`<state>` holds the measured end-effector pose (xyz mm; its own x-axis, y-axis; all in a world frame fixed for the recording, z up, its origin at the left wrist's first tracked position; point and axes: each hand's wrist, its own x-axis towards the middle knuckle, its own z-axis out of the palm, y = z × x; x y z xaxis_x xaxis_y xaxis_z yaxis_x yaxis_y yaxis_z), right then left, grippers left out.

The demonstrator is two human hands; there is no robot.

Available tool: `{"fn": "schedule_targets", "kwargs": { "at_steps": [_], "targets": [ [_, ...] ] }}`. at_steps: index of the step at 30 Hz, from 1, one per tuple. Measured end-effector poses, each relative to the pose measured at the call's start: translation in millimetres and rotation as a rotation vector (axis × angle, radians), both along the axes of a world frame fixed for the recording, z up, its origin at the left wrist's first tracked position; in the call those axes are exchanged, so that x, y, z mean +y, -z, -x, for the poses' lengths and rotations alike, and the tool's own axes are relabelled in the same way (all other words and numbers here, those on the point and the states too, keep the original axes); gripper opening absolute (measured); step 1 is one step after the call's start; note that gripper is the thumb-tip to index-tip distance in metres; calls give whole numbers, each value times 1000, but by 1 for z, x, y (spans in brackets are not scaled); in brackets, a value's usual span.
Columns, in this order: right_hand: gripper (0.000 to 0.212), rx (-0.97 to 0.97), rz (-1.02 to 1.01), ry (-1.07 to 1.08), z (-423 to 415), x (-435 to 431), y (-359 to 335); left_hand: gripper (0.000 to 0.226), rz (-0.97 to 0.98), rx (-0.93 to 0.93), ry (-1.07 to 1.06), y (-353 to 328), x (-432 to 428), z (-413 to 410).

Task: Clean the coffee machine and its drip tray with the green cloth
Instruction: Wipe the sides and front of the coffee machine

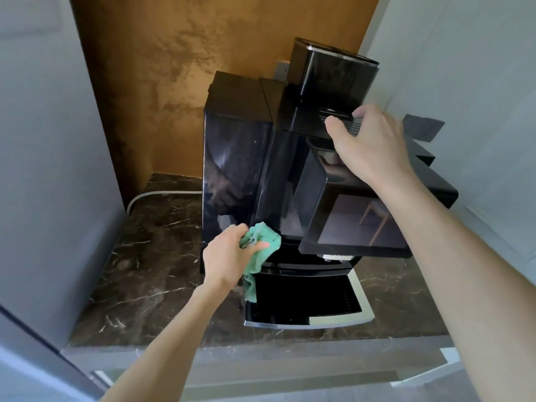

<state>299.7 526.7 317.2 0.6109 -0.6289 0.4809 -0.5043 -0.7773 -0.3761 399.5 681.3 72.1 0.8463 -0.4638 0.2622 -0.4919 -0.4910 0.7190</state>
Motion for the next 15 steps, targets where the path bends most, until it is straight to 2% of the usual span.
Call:
{"fn": "schedule_targets", "kwargs": {
  "at_steps": [2,5,8,11,15],
  "targets": [
    [58,15,24,14,-2,0,1,56,139,-65,-23,-35,5,-8],
    [51,29,201,28,-4,3,0,54,286,-200,-98,-97,12,-23],
    [31,-121,323,-53,2,12,-4,44,326,-299,-82,-147,21,-36],
    [22,-285,204,-226,2,40,-8,32,494,-171,53,-176,32,-50],
    [23,-291,130,-418,-24,94,-13,27,620,-25,183,-206,51,-64]
  ]
}}
